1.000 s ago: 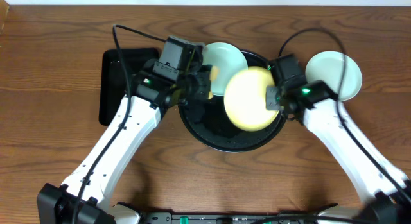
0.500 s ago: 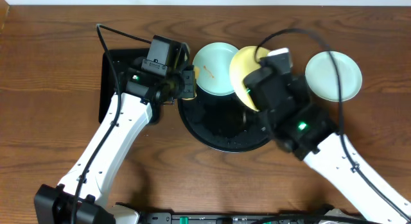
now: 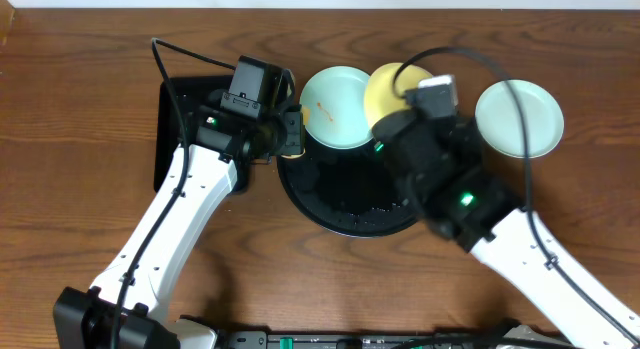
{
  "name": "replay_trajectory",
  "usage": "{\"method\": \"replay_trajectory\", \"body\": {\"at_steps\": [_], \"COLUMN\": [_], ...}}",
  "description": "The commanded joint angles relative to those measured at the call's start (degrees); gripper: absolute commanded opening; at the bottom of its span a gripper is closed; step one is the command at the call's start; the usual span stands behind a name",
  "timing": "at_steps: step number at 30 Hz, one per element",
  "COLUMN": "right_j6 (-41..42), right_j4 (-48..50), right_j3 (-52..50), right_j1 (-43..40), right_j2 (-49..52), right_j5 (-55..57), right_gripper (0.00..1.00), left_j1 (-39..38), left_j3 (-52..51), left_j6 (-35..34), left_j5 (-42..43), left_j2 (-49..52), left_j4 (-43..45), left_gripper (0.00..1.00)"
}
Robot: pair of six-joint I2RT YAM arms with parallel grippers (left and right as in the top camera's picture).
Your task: Clean dirty plates on tray and stack at the side
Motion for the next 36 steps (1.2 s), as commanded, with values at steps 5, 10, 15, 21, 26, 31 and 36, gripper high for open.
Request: {"method": "replay_trajectory", "body": {"at_steps": [5,10,15,21,26,31,36], "right_j6": [7.5,15.6,20.1,23.3,23.8,23.8,23.6], "right_j4": [1.2,2.4,4.7,7.0,8.6,9.6,9.5], "right_j3": [2.6,3.0,2.9,2.9,2.9,2.9,2.9], "right_j1": [-19.6,-33.8,-43.5,-45.6,-45.5,-44.7,-41.8], "right_j2": [0.2,0.5,2.4,5.6,7.9,8.5,8.5], "right_j5": [-41.9,-64.9,-82.4,-89.0,-88.8,-88.3,-85.7], "right_gripper": [0.01,0.01,0.01,0.01,0.01,0.01,0.01], "left_j1": [0.3,0.3,0.2,-0.8,-3.2,-4.9,-5.0], "left_j3": [0.1,0.1,0.1,0.1,0.1,0.1,0.1], "left_j6": [1.3,3.5,7.7,11.1,12.2,12.4,12.4], "left_j5": [5.2,13.5,22.5,31.6,32.3,32.3,32.3], "left_j2": [-0.5,-0.5,-0.5,-0.5,-0.5,-0.5,-0.5], "left_j4": [-0.2,-0.2,-0.1,0.0,0.1,0.5,1.5], "left_gripper": [0.07,0.07,0.07,0.08,0.08,0.07,0.08]}}
